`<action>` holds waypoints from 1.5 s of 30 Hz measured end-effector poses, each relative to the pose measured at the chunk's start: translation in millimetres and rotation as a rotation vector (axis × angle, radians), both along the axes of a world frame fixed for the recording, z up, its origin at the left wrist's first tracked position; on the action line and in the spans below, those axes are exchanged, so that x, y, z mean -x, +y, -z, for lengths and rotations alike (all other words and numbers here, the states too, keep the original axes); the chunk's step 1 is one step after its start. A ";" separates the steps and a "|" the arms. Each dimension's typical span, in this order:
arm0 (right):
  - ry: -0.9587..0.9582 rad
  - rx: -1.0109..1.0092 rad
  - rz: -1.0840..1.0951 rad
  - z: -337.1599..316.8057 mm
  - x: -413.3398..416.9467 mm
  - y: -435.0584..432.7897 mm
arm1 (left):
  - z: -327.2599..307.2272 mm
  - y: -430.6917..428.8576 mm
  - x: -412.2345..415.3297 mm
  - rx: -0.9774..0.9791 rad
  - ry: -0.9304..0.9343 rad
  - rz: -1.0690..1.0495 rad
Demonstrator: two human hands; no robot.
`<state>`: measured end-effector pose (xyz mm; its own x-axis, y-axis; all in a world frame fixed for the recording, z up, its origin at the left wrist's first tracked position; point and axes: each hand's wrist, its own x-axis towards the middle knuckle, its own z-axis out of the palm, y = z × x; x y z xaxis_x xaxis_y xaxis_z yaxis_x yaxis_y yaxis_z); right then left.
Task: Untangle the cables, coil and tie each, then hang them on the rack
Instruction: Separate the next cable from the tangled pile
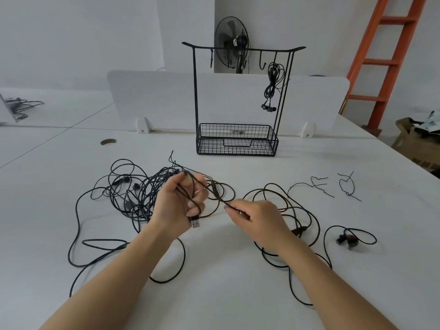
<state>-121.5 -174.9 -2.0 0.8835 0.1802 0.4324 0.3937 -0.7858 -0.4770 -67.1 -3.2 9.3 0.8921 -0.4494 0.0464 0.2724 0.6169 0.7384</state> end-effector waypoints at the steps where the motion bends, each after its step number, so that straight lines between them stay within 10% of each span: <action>1: 0.006 0.024 -0.004 0.9 0.6 0.0 | -0.8 -0.9 -0.6 -0.001 0.044 -0.050; 9: 0.060 0.109 -0.021 2.9 0.3 -0.7 | 1.6 -4.2 -7.8 0.058 0.228 -0.303; 31: 0.203 0.160 0.081 -5.1 2.0 -1.8 | -2.3 3.4 -2.8 -0.109 0.157 -0.115; 45: 0.134 0.202 0.251 -8.6 -4.9 -21.8 | -3.0 15.5 -11.0 -0.460 -0.257 -0.311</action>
